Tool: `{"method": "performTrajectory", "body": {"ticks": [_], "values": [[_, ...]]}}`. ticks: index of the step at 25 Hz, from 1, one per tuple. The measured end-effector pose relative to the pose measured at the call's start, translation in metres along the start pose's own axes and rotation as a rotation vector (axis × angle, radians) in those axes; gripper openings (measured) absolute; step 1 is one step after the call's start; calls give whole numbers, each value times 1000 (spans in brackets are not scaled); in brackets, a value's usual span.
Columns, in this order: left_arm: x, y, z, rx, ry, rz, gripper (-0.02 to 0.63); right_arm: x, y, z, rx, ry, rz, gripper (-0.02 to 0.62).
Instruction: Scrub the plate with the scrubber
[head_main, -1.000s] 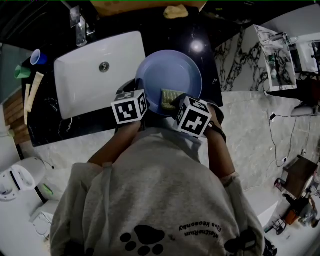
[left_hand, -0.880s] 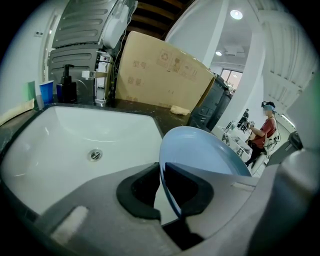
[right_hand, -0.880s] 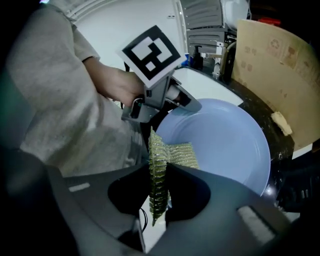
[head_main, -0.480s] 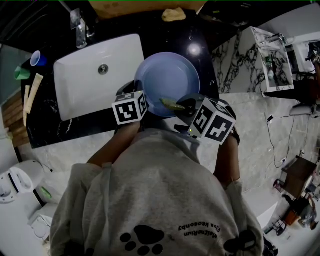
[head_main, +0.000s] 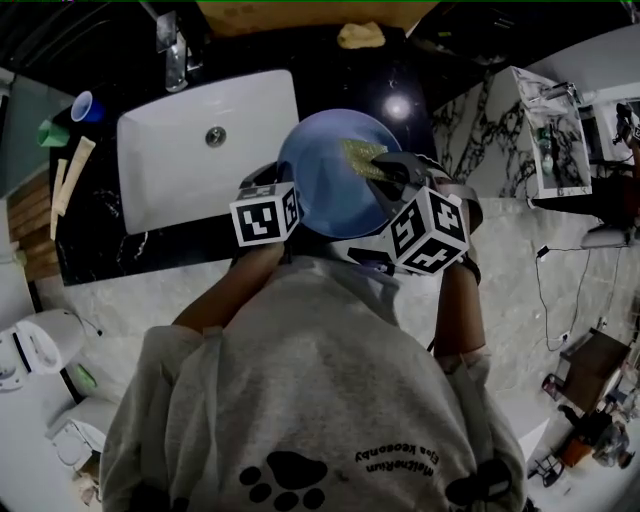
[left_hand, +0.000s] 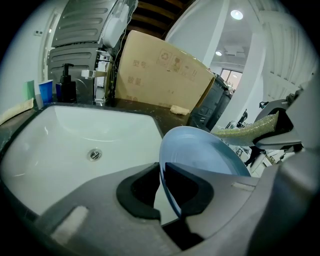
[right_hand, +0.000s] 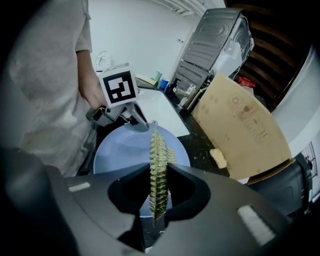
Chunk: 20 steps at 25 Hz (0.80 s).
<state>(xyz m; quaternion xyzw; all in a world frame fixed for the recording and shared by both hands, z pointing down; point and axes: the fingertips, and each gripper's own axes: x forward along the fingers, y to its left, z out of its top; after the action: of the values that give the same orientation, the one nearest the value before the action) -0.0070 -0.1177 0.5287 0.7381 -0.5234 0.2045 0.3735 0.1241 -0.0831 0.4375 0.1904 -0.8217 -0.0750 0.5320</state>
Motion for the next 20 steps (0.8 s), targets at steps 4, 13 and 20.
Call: {"method": "performTrajectory", "body": {"ticks": [4, 13, 20], "values": [[-2, 3, 2, 4, -2, 18, 40, 4, -13, -1, -42, -2, -65, 74], [0, 2, 6, 7, -11, 32, 40, 29, -25, -16, -213, 52, -115, 75], [4, 1, 10, 19, -26, 30, 41, 65, -21, -38, -318, 131, -37, 75]]}}
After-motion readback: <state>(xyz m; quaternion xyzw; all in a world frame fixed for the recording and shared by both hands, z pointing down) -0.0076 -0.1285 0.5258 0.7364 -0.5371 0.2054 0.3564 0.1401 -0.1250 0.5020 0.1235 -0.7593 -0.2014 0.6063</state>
